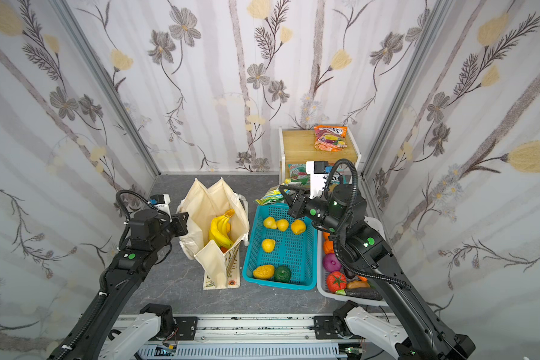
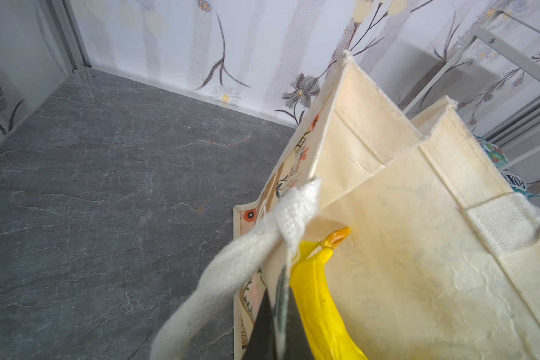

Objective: Place the food into the grocery bag and tie it
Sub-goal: 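Lift the green candy bag off the shelf with the right gripper toward the tote, then lower the green candy bag into the tote held by the left gripper and release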

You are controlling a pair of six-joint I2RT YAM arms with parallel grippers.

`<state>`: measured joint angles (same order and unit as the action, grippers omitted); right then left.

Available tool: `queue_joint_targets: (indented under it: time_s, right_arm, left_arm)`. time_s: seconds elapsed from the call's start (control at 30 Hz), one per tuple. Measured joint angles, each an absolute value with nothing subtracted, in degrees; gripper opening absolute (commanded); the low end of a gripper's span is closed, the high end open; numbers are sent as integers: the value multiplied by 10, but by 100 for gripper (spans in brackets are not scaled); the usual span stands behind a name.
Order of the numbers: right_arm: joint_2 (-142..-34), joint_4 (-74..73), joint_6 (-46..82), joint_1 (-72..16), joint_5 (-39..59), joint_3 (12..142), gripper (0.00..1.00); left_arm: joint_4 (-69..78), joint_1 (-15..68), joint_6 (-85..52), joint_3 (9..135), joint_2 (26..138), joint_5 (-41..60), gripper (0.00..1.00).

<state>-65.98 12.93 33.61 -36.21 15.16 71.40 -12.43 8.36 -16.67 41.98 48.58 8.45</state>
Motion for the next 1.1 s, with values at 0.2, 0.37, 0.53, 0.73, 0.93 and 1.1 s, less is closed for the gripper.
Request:
queue_joint_targets:
  time_s: [0.2, 0.37, 0.53, 0.73, 0.93, 1.1]
  right_arm:
    - [-696, 108, 344, -465, 115, 723, 0]
    - [-758, 88, 344, -541, 99, 782, 0]
    - [-847, 68, 345, -578, 98, 848, 0]
    - [-957, 68, 345, -580, 121, 899, 0]
    - [-1023, 78, 344, -559, 132, 920, 0]
    - [-1075, 102, 325, -556, 131, 952, 0]
  left_arm:
    - [-123, 99, -165, 416, 480, 84, 0]
    - [-123, 108, -163, 414, 471, 86, 0]
    - [-123, 109, -163, 413, 470, 89, 0]
    - [-120, 110, -162, 412, 471, 91, 0]
    - [-114, 111, -162, 410, 473, 92, 0]
    - [-113, 112, -162, 410, 474, 92, 0]
